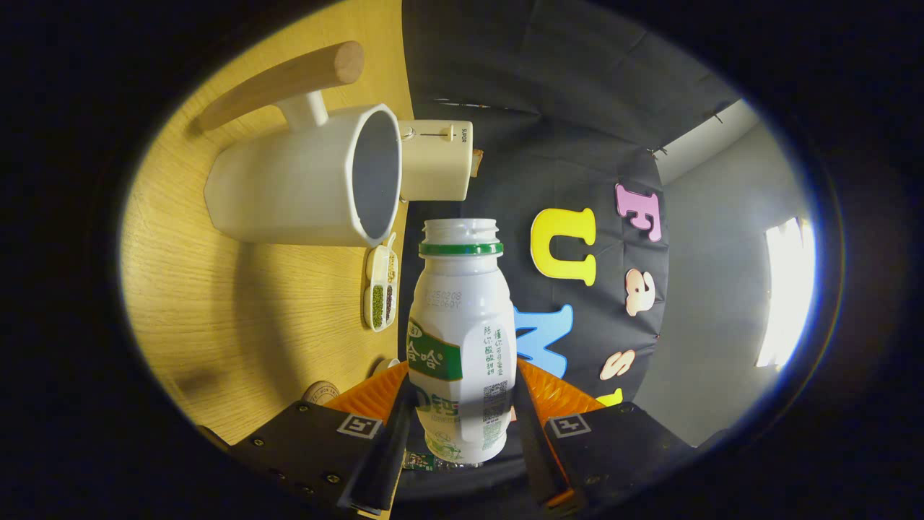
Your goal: Take the bottle from table, then pour the juice into the cup, finally place the bottle on the coaster
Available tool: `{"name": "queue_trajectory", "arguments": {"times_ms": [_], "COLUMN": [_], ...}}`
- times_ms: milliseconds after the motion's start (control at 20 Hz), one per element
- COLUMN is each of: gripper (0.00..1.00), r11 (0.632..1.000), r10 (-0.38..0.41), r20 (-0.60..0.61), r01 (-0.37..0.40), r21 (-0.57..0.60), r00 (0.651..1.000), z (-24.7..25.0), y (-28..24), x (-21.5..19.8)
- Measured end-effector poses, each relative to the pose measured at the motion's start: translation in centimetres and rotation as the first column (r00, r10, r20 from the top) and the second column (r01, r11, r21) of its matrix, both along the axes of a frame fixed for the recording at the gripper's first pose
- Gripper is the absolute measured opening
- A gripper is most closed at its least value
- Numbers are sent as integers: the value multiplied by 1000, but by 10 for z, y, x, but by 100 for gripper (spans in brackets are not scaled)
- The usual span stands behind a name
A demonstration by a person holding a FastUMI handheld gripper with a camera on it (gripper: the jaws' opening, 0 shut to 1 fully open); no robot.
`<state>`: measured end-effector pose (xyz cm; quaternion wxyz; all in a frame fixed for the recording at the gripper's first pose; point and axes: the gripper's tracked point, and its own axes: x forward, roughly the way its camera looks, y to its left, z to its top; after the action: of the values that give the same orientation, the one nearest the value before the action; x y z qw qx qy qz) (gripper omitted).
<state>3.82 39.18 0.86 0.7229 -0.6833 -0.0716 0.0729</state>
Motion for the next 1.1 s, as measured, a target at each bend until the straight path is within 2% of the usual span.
{"name": "queue_trajectory", "arguments": {"times_ms": [1100], "gripper": [69], "r11": [994], "r10": [45], "r20": [76], "r01": [-37], "r21": [-104], "r00": [996], "z": [11], "y": [12], "x": [-3]}}
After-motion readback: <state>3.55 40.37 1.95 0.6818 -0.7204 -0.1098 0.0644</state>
